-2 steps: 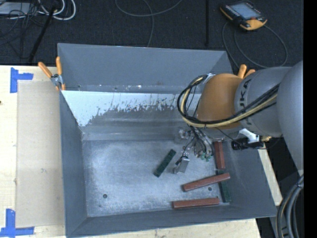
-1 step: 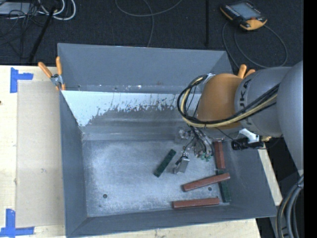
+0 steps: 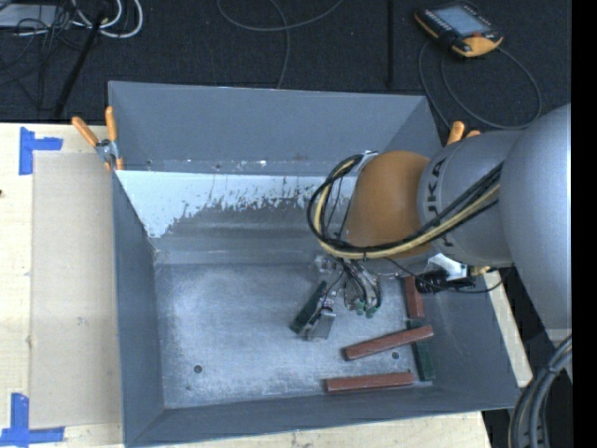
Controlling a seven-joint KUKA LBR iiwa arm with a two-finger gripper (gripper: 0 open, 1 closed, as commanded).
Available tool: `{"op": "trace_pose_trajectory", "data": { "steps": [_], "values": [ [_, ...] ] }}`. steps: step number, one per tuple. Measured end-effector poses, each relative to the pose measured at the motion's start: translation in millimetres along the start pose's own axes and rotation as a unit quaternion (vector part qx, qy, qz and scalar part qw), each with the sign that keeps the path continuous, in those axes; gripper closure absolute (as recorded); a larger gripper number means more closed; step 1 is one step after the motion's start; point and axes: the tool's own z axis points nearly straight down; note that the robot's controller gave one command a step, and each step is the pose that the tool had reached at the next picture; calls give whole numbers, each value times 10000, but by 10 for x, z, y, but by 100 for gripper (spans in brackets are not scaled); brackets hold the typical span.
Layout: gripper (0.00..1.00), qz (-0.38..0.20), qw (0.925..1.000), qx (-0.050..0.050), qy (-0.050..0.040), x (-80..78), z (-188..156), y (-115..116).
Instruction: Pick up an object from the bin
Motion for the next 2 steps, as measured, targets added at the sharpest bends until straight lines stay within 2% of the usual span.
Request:
{"op": "trace_pose_trajectory", "data": {
  "steps": [1, 2],
  "values": [
    [100, -41, 10000, -3, 11, 701, -24, -37],
    [100, -37, 10000, -4, 11, 701, -24, -37]
  ]
}}
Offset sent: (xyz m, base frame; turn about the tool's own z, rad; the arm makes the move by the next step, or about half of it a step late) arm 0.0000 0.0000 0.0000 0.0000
